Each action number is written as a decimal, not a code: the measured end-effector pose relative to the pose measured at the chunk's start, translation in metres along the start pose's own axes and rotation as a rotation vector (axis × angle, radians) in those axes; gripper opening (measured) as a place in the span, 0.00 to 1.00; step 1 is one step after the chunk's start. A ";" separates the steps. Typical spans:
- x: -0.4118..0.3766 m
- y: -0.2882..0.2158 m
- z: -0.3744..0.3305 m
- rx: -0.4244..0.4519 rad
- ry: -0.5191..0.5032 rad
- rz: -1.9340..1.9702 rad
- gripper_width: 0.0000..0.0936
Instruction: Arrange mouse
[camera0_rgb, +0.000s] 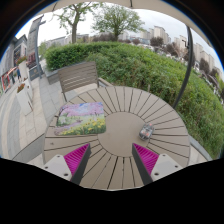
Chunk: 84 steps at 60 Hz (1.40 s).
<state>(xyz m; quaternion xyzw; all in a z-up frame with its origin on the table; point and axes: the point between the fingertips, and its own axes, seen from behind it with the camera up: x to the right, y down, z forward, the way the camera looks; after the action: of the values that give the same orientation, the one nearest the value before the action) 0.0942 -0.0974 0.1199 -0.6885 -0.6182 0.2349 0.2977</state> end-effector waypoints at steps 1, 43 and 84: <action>0.027 0.004 0.011 0.003 -0.002 0.005 0.91; 0.159 0.023 0.122 0.141 0.054 0.075 0.91; 0.160 -0.018 0.225 0.145 0.027 0.074 0.88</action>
<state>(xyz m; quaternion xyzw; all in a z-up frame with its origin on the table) -0.0539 0.0895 -0.0209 -0.6907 -0.5693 0.2806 0.3464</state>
